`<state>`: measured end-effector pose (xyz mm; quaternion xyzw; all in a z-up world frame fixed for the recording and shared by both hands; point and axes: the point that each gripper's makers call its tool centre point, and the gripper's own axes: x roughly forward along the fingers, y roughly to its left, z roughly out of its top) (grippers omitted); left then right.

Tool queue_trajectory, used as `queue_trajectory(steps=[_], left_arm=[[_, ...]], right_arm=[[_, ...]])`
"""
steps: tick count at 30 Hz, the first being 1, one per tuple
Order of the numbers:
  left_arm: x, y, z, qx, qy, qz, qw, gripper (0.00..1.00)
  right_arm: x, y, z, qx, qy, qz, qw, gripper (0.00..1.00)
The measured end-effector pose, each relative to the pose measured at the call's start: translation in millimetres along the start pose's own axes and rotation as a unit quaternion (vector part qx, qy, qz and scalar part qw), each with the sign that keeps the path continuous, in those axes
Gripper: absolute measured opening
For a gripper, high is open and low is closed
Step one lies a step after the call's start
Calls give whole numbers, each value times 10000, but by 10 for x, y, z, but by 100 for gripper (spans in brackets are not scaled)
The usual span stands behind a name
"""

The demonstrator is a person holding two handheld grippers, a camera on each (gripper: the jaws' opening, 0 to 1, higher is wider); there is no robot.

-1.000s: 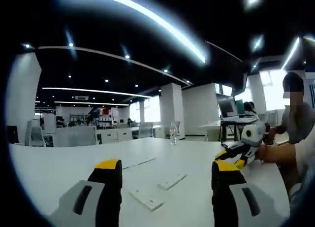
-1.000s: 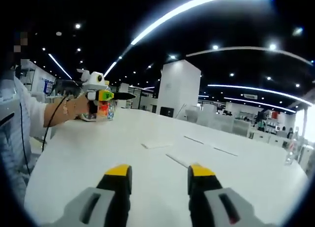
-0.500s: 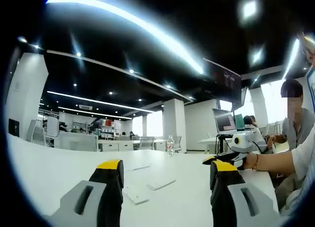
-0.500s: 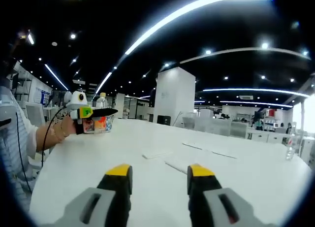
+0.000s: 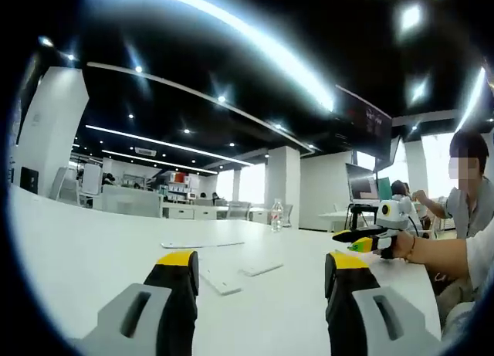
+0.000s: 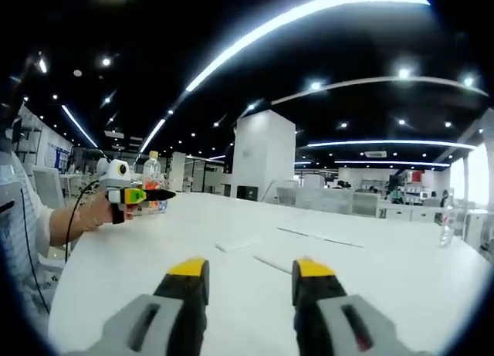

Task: Locate the socket holder cover, grip the socket holder cover, clip it into the socket holder slot.

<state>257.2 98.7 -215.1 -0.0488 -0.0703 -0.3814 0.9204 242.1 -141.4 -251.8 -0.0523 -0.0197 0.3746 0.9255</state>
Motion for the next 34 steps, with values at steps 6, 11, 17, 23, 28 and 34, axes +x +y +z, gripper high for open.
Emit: queue_trajectory(steps=[6, 11, 17, 23, 28, 34], left_arm=[[-15, 78, -51, 103, 136, 197, 9997, 66], [-40, 146, -35, -24, 105, 330, 9994, 66], [-50, 168, -47, -5, 155, 395, 9991, 66], [-38, 195, -108, 64, 325, 432, 9985, 66], [-24, 214, -136, 118, 420, 443, 9981, 65], [2, 197, -166, 224, 522, 388, 9976, 65]], right_arm=[[-12, -41, -37, -19, 99, -134, 9999, 43], [-28, -81, -45, 3, 126, -251, 9996, 43], [-26, -76, -45, -12, 149, -258, 9996, 43], [-8, -59, -38, -45, 160, -211, 9996, 43], [11, -45, -53, -101, 226, -198, 9995, 43], [20, -68, -49, -133, 234, -214, 9994, 43]])
